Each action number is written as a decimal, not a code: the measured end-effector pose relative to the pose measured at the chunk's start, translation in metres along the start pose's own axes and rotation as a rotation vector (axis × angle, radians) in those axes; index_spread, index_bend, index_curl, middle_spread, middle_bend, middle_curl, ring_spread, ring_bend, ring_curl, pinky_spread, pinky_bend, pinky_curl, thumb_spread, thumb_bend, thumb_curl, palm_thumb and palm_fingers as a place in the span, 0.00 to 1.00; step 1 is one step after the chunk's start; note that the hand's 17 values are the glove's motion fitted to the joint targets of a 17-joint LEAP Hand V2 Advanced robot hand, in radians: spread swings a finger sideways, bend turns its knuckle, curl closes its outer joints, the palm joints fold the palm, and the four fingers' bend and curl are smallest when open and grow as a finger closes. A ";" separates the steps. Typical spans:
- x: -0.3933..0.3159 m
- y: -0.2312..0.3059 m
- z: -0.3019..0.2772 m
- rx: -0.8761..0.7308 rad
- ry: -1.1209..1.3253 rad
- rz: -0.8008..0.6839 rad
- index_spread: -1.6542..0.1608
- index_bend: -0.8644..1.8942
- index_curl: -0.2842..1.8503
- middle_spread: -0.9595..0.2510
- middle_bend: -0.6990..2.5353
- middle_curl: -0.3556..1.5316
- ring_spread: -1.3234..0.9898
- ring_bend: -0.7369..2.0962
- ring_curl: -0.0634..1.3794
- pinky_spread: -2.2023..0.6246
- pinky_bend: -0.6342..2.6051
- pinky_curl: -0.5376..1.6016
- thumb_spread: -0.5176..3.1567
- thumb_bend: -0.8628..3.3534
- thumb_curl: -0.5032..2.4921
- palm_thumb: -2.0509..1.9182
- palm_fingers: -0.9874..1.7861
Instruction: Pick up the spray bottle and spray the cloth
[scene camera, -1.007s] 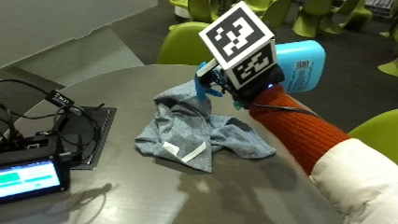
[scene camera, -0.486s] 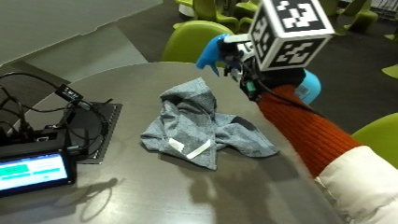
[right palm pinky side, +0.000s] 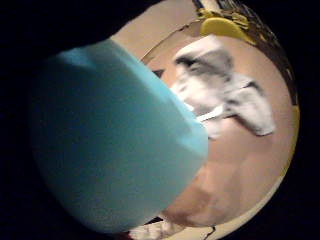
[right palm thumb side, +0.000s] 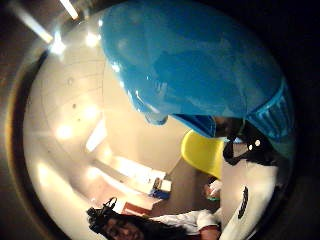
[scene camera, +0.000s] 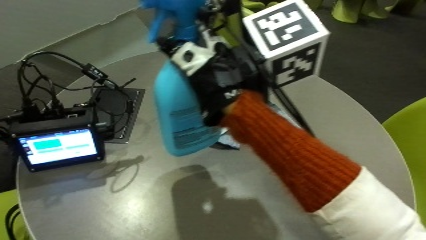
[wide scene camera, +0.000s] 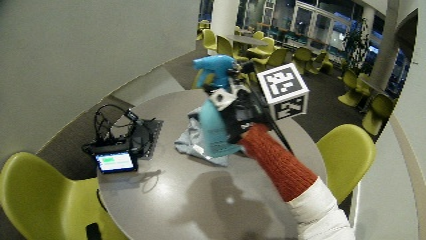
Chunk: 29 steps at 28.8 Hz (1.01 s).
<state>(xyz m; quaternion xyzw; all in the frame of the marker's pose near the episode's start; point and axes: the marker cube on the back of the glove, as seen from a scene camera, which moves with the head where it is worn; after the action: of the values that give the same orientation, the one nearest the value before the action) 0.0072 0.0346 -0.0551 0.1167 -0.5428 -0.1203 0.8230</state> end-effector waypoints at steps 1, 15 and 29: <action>-0.012 0.004 0.024 -0.052 -0.052 -0.007 0.81 0.43 0.39 0.75 0.36 0.47 0.50 0.41 0.38 0.78 0.22 0.33 0.40 0.20 0.37 0.78 0.65; -0.023 0.046 0.205 -0.155 -0.119 -0.008 0.80 0.43 0.39 0.74 0.37 0.47 0.50 0.41 0.38 0.78 0.23 0.32 0.41 0.20 0.37 0.78 0.65; -0.031 0.065 0.213 -0.366 0.079 -0.132 0.78 0.35 0.35 0.72 0.34 0.46 0.48 0.41 0.39 0.74 0.28 0.38 0.43 0.20 0.34 0.75 0.65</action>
<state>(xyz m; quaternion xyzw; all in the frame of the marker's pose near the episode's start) -0.1967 0.0927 0.0207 0.0049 -0.4705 -0.2660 0.8414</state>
